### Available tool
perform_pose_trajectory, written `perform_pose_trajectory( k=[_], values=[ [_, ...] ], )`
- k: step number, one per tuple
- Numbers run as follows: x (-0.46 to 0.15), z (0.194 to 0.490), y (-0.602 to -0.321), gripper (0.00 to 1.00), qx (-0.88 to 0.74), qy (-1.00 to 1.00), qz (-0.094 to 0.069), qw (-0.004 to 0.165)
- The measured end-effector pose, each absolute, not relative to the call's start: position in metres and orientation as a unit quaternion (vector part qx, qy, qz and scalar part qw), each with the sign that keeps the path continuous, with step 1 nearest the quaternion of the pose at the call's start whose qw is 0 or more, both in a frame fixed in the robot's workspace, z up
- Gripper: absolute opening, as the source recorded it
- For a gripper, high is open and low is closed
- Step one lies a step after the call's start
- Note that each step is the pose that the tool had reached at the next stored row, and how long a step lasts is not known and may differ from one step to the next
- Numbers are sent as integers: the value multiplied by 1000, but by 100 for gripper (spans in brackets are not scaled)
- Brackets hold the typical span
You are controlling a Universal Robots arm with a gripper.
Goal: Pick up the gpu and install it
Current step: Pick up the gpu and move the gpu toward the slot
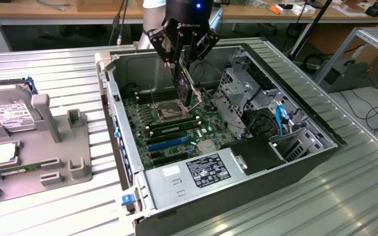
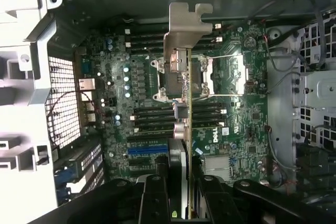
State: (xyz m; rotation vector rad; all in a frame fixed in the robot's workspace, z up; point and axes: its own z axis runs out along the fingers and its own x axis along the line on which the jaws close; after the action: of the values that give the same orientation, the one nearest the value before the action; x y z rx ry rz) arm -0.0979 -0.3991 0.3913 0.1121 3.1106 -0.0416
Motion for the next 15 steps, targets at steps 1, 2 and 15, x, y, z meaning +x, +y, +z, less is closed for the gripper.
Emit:
perform_pose_trajectory(
  k=[1, 2, 15],
  values=[
    [-97, 391, -399, 27, 34, 999, -13, 14],
    [-94, 391, -399, 27, 30, 999, -14, 14],
    [-43, 383, -399, 27, 8, 1000, -18, 15]
  ],
)
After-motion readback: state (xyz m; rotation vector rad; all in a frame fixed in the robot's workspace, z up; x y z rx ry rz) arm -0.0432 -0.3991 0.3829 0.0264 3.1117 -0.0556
